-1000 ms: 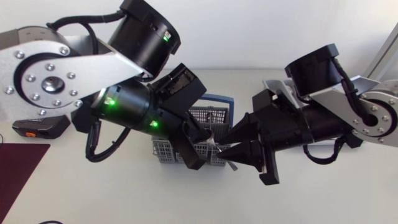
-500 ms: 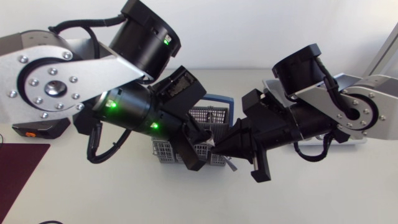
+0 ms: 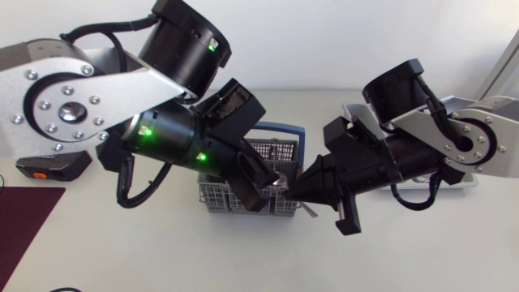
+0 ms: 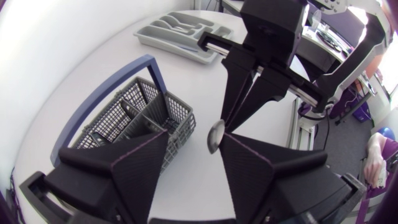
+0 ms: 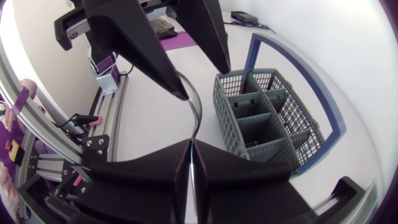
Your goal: Unload the cutlery basket into the drawer organizer.
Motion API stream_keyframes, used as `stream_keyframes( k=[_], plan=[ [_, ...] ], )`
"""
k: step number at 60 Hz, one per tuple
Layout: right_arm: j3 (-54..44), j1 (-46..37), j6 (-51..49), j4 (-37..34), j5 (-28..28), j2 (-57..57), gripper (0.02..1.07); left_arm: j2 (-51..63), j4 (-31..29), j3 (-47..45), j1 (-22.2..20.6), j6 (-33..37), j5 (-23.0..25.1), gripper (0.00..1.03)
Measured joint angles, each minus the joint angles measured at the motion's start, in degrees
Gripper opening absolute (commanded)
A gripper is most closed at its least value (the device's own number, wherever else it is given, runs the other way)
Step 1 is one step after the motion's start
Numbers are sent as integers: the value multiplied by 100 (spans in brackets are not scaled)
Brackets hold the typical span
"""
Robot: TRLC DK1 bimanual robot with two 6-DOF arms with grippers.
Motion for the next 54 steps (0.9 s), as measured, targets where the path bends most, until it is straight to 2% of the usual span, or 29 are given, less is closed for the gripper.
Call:
stream_keyframes(
  k=[4,8,18,25,38,54],
  plan=[
    [0,-216,-186,-138,-7,0,8,-15,101,-2,46,-59,-77,88],
    [0,-483,-420,-280,-39,0,8,-52,190,-11,111,-109,-230,90],
    [7,-1530,-1499,-1294,-212,127,8,-267,472,-17,413,-129,-632,91],
    [216,-2420,-2465,-2074,-297,520,8,-413,566,-87,542,-131,-669,92],
    [1209,-4033,-4544,-3480,-269,1445,8,-557,621,-195,789,-129,-837,92],
    [2627,-5270,-6083,-3991,387,2804,8,-693,678,-402,850,-129,-951,92]
  ],
)
